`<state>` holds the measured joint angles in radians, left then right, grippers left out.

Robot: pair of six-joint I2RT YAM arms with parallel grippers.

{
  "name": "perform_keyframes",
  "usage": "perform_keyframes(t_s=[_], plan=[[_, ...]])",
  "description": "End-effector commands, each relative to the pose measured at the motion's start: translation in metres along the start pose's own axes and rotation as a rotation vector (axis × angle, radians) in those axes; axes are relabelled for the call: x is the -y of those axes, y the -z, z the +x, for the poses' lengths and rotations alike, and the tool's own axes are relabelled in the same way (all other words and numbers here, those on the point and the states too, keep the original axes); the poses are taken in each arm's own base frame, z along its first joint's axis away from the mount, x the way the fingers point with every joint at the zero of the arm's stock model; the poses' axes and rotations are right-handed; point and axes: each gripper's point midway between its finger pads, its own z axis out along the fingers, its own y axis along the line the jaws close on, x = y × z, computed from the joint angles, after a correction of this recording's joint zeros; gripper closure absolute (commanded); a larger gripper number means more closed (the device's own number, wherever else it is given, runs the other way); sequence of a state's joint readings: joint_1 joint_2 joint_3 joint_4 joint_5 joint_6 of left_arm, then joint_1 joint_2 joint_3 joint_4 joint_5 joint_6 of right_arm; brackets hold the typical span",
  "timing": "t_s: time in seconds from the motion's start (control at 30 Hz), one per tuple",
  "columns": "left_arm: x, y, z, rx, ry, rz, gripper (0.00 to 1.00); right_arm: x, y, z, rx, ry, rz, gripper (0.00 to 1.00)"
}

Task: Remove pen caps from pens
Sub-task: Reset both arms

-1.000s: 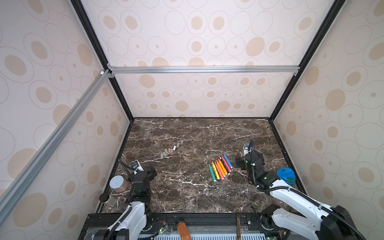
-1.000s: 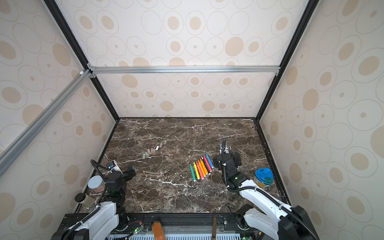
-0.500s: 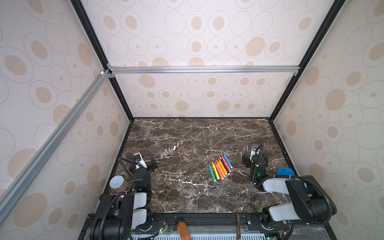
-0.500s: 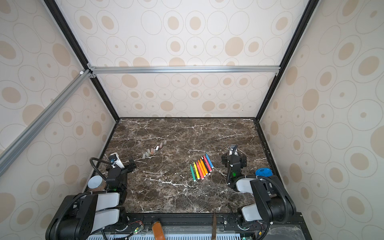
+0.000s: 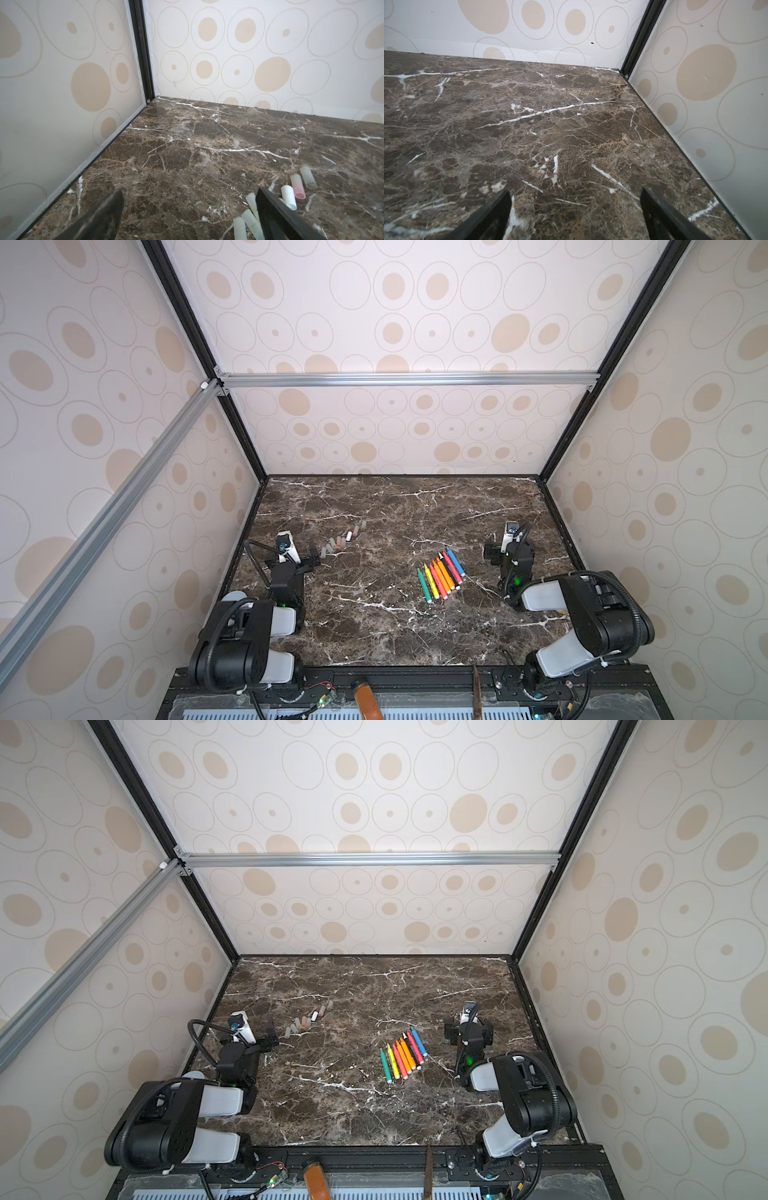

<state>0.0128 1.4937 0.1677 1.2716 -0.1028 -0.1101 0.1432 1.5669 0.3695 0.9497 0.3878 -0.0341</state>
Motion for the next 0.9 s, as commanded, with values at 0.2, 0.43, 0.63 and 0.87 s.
perform_keyframes(t_s=[0.2, 0.43, 0.63, 0.87], plan=[[0.0205, -0.0189, -0.0088, 0.011, -0.073, 0.081, 0.00, 0.0003, -0.0009, 0.0002, -0.018, -0.013, -0.013, 0.00], [0.0212, -0.0192, -0.0083, 0.007, -0.078, 0.080, 0.00, 0.0002, -0.0011, 0.0002, -0.018, -0.014, -0.013, 0.00], [0.0207, -0.0187, -0.0081, 0.007, -0.082, 0.074, 0.00, 0.0001, -0.0010, -0.0001, -0.017, -0.014, -0.013, 0.00], [0.0222, -0.0197, -0.0074, 0.003, -0.086, 0.076, 0.00, 0.0003, -0.0008, -0.0001, -0.016, -0.014, -0.012, 0.00]])
